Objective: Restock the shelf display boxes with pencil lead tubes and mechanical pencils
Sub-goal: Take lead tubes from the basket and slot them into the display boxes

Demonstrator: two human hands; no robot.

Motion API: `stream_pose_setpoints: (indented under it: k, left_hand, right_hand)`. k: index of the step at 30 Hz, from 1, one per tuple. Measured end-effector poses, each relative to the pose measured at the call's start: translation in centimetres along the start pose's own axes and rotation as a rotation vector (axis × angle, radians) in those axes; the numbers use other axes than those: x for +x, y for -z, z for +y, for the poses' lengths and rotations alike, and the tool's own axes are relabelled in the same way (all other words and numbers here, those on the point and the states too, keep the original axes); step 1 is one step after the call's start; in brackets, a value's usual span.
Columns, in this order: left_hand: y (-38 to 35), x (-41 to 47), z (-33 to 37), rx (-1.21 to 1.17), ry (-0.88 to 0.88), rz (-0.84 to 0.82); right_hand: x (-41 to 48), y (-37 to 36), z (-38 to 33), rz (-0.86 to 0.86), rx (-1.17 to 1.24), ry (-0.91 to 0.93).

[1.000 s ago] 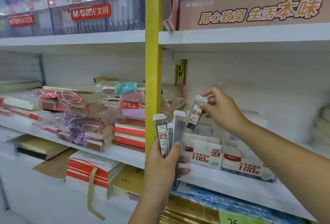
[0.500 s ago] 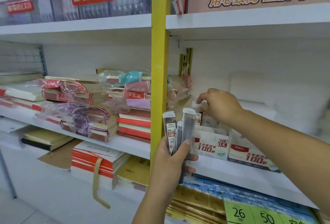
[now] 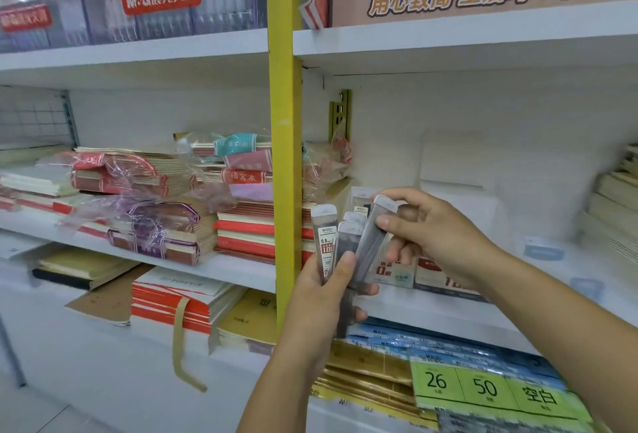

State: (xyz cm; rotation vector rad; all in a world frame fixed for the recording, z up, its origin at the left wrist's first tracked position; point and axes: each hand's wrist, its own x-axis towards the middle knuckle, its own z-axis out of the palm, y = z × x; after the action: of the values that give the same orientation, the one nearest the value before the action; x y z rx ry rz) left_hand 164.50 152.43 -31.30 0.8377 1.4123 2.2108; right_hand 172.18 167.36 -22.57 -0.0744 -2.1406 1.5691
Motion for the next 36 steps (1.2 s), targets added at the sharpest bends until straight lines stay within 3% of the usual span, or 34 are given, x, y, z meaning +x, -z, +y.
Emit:
stream_pose_setpoints:
  k: [5, 9, 16, 20, 23, 28, 34, 36]
  left_hand:
    - [0.1, -0.5, -0.3, 0.098, 0.013, -0.03]
    - [0.7, -0.4, -0.3, 0.119, 0.019, 0.021]
    - [1.4, -0.2, -0.2, 0.082, 0.002, 0.089]
    - [2.0, 0.1, -0.3, 0.043, -0.015, 0.097]
    - [2.7, 0.3, -0.4, 0.112, -0.008, 0.111]
    - [3.4, 0.9, -0.4, 0.174, -0.008, 0.105]
    - [3.1, 1.9, -0.9, 0.143, -0.022, 0.111]
    - [3.1, 2.0, -1.0, 0.136, -0.02, 0.121]
  right_hand:
    - [-1.1, 0.6, -0.3, -0.067, 0.037, -0.015]
    - [-1.3, 0.6, -0.3, -0.018, -0.132, -0.013]
    - [-1.0, 0.6, 0.1, -0.013, -0.135, -0.04]
    - [0.6, 1.1, -1.0, 0.232, -0.147, 0.163]
    - [3.1, 1.7, -1.7, 0.36, -0.403, 0.33]
    - [6.5, 0.3, 0.0, 0.264, -0.97, 0.4]
    - [9.2, 0.4, 1.9, 0.173, -0.917, 0.217]
    - [9.9, 0.7, 2.3, 0.195, -1.051, 0.211]
